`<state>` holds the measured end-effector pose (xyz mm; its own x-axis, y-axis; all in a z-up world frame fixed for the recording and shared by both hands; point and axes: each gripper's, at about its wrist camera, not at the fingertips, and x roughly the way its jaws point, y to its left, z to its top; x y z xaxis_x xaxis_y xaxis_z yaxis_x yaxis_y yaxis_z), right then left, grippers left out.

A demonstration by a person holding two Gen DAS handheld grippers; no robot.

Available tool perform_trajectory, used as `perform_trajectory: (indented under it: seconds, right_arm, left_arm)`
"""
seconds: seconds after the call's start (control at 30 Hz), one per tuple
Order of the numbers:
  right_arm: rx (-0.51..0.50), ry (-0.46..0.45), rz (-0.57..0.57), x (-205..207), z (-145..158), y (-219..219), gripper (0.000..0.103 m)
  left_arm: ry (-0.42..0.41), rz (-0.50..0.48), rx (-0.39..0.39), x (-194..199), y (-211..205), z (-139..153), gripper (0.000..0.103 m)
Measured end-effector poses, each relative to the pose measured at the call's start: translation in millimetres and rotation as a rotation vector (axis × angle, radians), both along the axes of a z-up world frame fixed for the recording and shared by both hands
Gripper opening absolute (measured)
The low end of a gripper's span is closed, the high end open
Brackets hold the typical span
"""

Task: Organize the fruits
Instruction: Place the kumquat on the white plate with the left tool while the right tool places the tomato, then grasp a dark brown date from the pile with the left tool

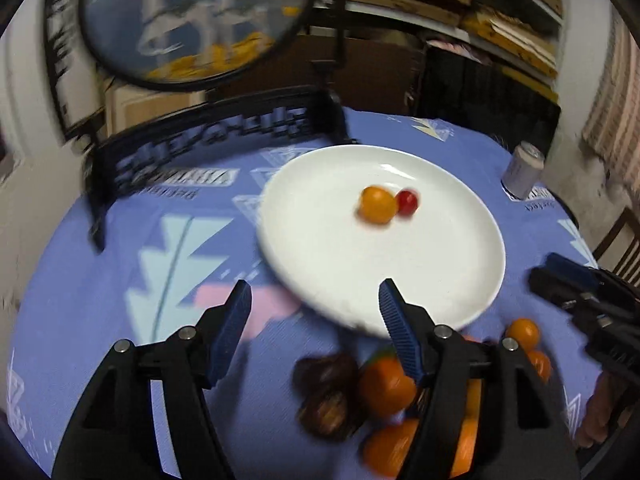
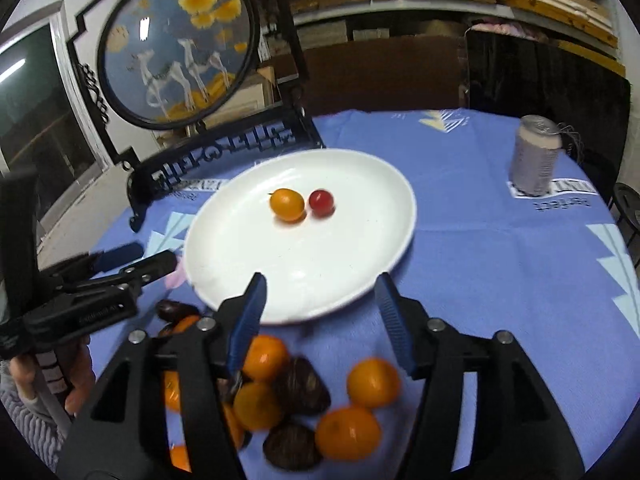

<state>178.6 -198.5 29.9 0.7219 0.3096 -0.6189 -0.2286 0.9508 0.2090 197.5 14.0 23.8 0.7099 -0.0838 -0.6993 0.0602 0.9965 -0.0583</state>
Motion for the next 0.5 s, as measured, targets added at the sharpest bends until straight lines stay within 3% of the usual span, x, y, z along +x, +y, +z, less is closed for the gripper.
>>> perform_trajectory:
  seconds: [0.2, 0.33, 0.5]
  right_arm:
    - [0.0, -0.031, -0.02, -58.8, -4.0, -19.1, 0.066]
    - [-0.025, 0.016, -0.024, -77.6, -25.3, -27.0, 0.066]
    - [-0.002, 0.027, -0.013, -77.4, -25.6, -28.4, 0.073]
  left_arm:
    - [0.036, 0.079, -0.06, -49.2, 32.7, -19.6, 0.067]
    - [0.037, 0.076, 0.005, -62.4, 25.7, -29.7, 0.067]
    - [0.005, 0.039, 0.063, -59.1, 11.0, -30.6, 0.067]
